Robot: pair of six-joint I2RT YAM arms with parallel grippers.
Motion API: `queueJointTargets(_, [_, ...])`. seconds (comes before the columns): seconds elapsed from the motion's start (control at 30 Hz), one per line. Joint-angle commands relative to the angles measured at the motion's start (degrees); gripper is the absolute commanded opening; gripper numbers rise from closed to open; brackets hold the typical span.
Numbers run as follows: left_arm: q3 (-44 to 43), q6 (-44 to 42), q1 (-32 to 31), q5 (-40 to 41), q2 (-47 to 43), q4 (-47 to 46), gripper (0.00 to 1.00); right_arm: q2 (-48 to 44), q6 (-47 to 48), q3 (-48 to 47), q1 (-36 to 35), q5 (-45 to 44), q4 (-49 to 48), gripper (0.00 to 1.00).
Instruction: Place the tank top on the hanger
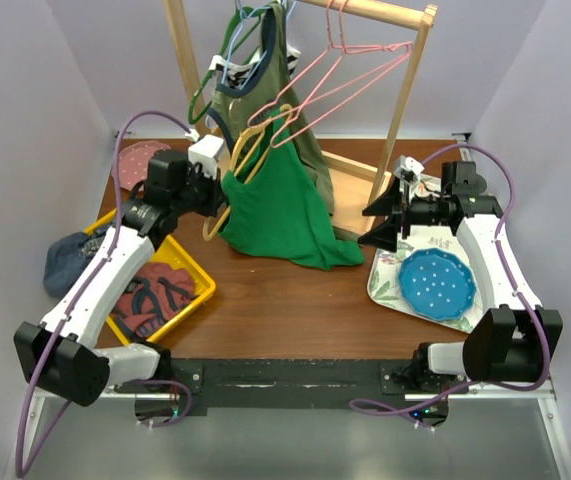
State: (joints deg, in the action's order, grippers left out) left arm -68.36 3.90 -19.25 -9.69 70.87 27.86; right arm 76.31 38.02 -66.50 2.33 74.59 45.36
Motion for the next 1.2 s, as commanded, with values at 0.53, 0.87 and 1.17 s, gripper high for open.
queueJointTargets(0.53, [-15.57,-1.62,1.49,-2.7,7.08,-3.16,0.0,-1.25,2.76,-0.03,0.75,2.67,-0.1,0.99])
queueJointTargets(0.87, [-22.77,-2.14,2.19,-6.3,10.6,-3.07,0.0,-1.34,3.9,-0.03,1.36,3.2,0.78,0.99])
queueJointTargets(1.17, [-35.25,-1.09,2.19,-7.53,17.02,-4.21,0.0,-1.43,4.25,-0.03,2.07,3.64,0.95,0.99])
